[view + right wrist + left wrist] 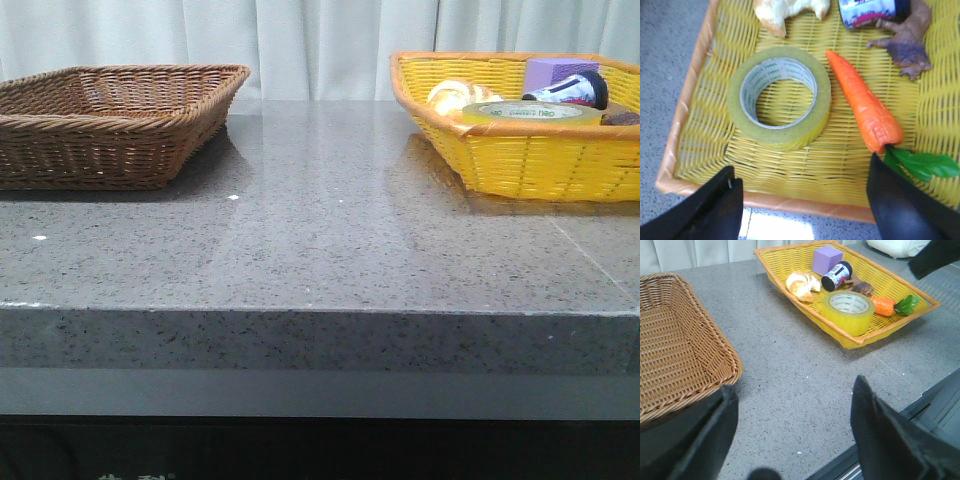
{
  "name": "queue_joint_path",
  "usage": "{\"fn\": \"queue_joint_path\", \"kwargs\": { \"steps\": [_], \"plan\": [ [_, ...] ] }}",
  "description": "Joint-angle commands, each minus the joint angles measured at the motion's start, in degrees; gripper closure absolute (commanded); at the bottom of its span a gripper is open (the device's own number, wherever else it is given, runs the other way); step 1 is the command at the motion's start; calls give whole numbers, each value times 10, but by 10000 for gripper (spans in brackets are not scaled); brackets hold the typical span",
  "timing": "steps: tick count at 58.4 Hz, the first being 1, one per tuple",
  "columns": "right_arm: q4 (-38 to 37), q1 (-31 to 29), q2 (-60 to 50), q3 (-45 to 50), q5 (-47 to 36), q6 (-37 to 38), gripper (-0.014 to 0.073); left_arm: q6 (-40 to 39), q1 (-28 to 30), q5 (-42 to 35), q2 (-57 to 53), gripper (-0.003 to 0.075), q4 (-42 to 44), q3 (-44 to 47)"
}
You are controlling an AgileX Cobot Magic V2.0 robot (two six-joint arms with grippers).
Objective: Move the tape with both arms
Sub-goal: 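Lower the right gripper into the yellow basket onto the clear tape roll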
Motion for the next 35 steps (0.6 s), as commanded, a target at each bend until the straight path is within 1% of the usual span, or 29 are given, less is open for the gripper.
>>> {"fn": "queue_joint_path", "kwargs": {
  "steps": [1, 24, 35],
  "plan": [
    [4, 1, 30, -58, 9, -5, 54, 1, -6, -49, 3, 241, -9, -20],
    [3, 1, 222, -208, 67, -8, 55, 1, -6, -49, 3, 241, -9, -20],
    [3, 1, 291, -271, 91, -8, 55, 1, -6, -49, 3, 241, -9, -20]
  ]
}}
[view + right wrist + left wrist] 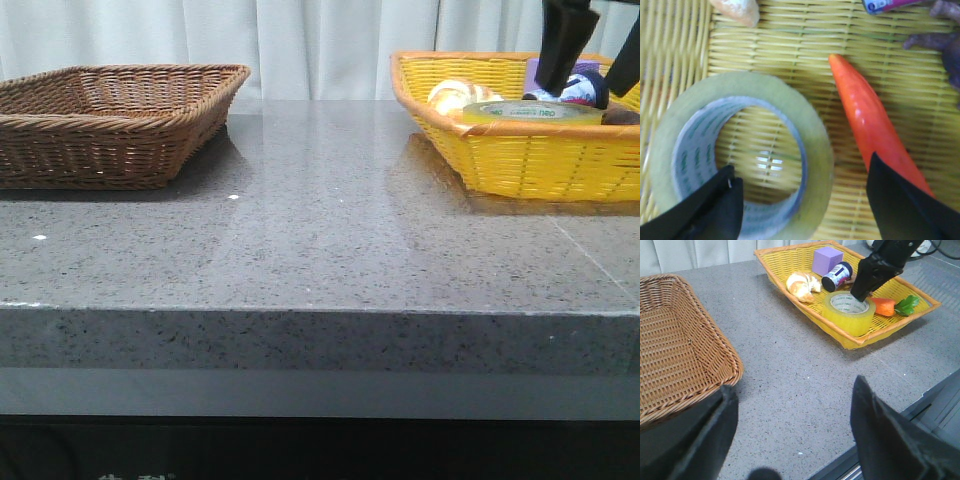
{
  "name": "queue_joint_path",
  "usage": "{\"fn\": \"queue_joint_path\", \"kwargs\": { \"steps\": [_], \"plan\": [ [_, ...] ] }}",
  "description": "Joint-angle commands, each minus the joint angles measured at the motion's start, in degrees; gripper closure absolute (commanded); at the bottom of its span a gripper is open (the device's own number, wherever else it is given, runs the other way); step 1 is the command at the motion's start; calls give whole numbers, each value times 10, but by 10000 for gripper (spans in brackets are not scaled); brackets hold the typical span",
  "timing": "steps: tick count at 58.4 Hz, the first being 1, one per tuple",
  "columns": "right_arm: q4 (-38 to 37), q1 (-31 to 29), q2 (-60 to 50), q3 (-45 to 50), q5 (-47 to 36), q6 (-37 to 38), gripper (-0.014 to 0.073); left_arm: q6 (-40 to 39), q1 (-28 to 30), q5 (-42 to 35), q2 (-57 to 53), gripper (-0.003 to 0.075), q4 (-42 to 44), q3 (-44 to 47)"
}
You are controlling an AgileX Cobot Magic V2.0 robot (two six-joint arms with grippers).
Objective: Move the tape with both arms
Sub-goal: 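Lower the right gripper into the yellow basket onto the clear tape roll, then close the right gripper on the tape roll rim and lift it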
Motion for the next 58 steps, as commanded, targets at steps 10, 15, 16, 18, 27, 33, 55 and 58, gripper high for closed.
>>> {"fn": "queue_joint_path", "kwargs": {
  "steps": [10, 15, 16, 18, 27, 33, 55, 58],
  "plan": [
    [4, 0, 37, -82, 23, -7, 57, -1, -5, -47, 3, 241, -9, -20],
    [6, 0, 51, -94, 41, -8, 109, -1, -5, -47, 3, 241, -9, -20],
    [6, 0, 52, -98, 44, -8, 123, -1, -5, -47, 3, 241, -9, -20],
    [7, 0, 57, -103, 51, -10, 164, -1, -5, -47, 3, 241, -9, -20],
    [16, 0, 61, -107, 56, -16, 330, -1, -5, -47, 3, 241, -9, -20],
    [16, 0, 61, -107, 58, -16, 413, -1, -5, -47, 3, 241, -9, -20],
    [16, 0, 44, -107, 65, -16, 454, -1, -5, -46, 3, 241, -9, -20],
    [16, 0, 36, -107, 65, -16, 454, -1, -5, -46, 3, 241, -9, -20]
  ]
}}
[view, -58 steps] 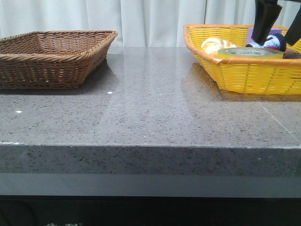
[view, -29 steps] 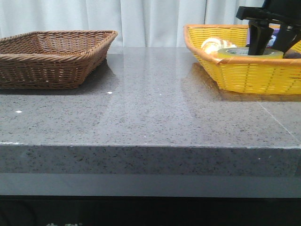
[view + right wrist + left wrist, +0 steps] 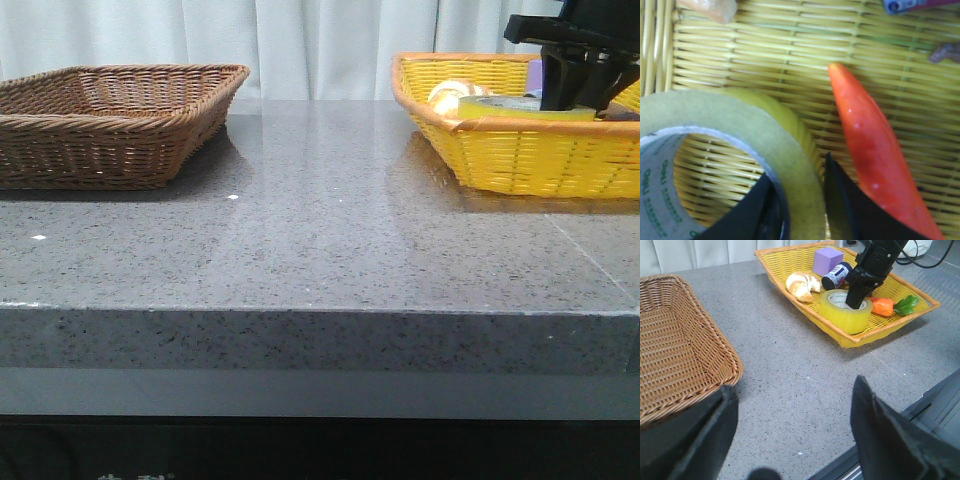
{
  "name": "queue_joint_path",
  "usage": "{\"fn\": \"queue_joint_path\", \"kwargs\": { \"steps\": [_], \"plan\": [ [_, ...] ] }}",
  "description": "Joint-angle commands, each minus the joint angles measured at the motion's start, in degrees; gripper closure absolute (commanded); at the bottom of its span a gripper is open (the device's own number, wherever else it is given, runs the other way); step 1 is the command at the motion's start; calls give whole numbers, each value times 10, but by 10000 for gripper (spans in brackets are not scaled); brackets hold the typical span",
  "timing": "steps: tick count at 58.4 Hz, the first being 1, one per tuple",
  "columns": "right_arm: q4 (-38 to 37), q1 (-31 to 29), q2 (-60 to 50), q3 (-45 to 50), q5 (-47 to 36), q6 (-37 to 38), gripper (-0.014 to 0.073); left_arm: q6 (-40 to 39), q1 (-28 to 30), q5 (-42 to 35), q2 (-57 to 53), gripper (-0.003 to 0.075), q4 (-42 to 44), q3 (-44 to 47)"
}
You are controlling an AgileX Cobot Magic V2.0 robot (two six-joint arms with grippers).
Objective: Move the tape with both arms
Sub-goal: 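Close the right gripper on the tape roll rim and lift it, then carry the tape roll toward the table middle and set it down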
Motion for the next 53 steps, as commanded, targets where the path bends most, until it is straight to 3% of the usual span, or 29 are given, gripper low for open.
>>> {"fn": "queue_joint_path", "kwargs": {
  "steps": [1, 37, 53],
  "plan": [
    [12, -1, -58, -20, 5, -8, 454, -1, -5, -46, 3, 241, -9, -20],
    [22, 6, -229, -20, 10, -8, 454, -1, -5, -47, 3, 241, -9, -20],
    [22, 82, -276, -20, 8, -20, 454, -1, -5, -47, 3, 241, -9, -20]
  ]
}}
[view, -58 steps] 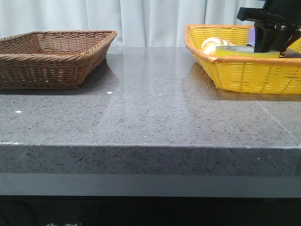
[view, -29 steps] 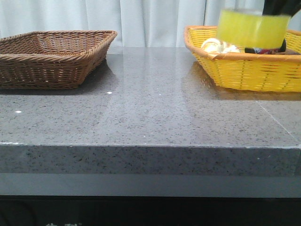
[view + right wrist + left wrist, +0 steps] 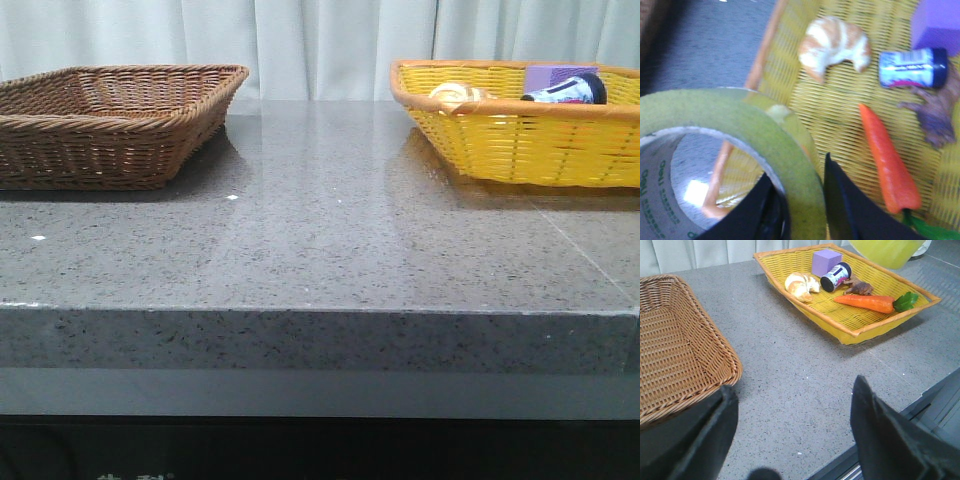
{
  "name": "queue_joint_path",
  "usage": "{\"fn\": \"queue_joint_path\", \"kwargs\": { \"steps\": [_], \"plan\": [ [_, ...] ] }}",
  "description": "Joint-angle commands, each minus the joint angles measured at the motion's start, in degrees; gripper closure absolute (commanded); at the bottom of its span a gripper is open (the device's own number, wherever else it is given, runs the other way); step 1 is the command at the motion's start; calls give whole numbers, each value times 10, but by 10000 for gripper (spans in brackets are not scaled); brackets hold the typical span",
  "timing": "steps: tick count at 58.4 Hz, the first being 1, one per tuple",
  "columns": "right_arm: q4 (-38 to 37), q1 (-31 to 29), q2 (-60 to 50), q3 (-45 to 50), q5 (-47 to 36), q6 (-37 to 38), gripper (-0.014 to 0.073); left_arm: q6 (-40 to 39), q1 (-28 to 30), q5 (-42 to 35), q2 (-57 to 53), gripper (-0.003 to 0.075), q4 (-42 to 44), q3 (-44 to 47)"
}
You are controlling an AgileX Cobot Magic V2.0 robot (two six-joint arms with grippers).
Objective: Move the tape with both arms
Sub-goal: 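Carry the tape roll toward the table middle and set it down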
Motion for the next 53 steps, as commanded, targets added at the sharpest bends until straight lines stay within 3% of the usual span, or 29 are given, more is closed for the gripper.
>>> {"fn": "queue_joint_path", "kwargs": {
  "steps": [1, 25, 53],
  "plan": [
    [20, 35, -31, -20, -4, -13, 454, -1, -5, -47, 3, 241, -9, -20],
    [3, 221, 32, -6, -59, -47, 454, -1, -5, -47, 3, 241, -9, -20],
    [-67, 248, 156, -6, -85, -47, 454, -1, -5, -47, 3, 241, -9, -20]
  ]
}}
